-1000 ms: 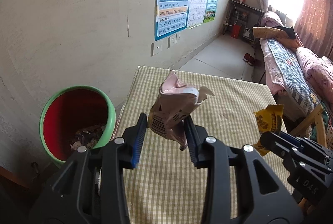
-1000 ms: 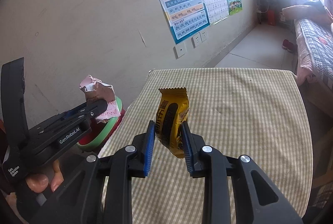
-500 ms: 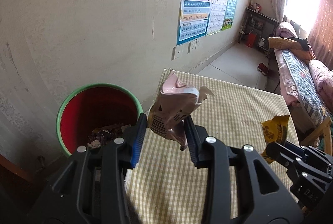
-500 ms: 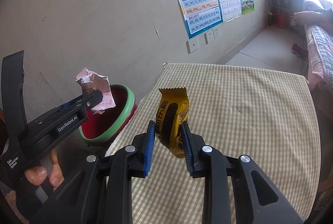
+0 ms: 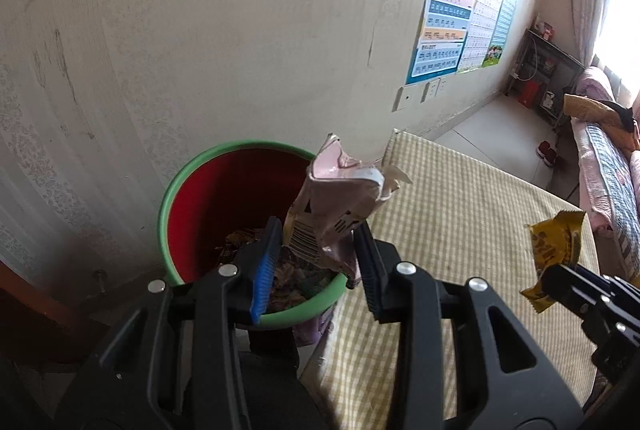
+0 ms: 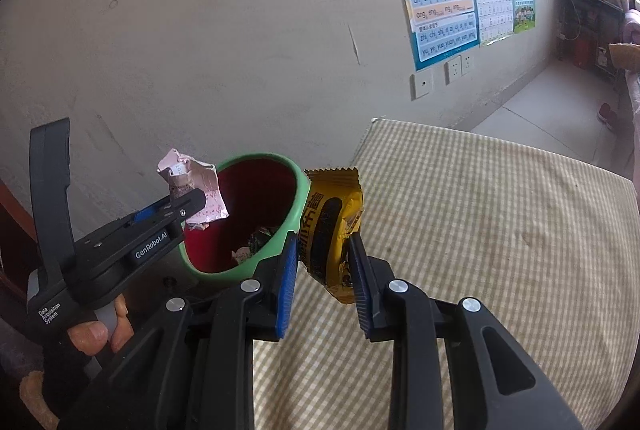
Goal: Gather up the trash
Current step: 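Carry the yellow bag over the bucket with the right tool while the left tool carries the pink wrapper, then open both tools over the bucket to drop the yellow bag and pink wrapper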
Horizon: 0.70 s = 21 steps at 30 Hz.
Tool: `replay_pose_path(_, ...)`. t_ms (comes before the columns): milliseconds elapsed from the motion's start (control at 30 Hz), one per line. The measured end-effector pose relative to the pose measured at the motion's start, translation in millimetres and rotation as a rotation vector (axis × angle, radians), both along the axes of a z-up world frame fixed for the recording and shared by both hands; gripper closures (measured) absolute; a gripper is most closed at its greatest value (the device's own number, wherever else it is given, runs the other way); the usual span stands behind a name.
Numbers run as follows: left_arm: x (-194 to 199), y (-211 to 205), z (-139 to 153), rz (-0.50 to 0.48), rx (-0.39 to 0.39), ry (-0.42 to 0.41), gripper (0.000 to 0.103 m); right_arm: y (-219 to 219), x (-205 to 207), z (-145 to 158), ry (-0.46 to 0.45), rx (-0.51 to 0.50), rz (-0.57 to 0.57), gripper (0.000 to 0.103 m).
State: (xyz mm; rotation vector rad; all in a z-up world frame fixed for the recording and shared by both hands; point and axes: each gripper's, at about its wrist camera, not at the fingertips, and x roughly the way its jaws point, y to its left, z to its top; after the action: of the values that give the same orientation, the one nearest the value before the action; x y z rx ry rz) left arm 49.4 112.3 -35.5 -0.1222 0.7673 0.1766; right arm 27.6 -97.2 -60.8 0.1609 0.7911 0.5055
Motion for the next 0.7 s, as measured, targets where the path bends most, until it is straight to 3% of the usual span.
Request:
replay_pose_path(367,14.1,47.2,-6.1,0.073,0.008,0.003,0.067,61.2,40.7,1.4,0.008,0.021,0.096,0.076)
replay_pose_path(700,35.3,78.7,-28.5,0.107,-0.032,0.043,0.067,119.9,62.4,-18.2,0.01,-0.049,0.195,0.076)
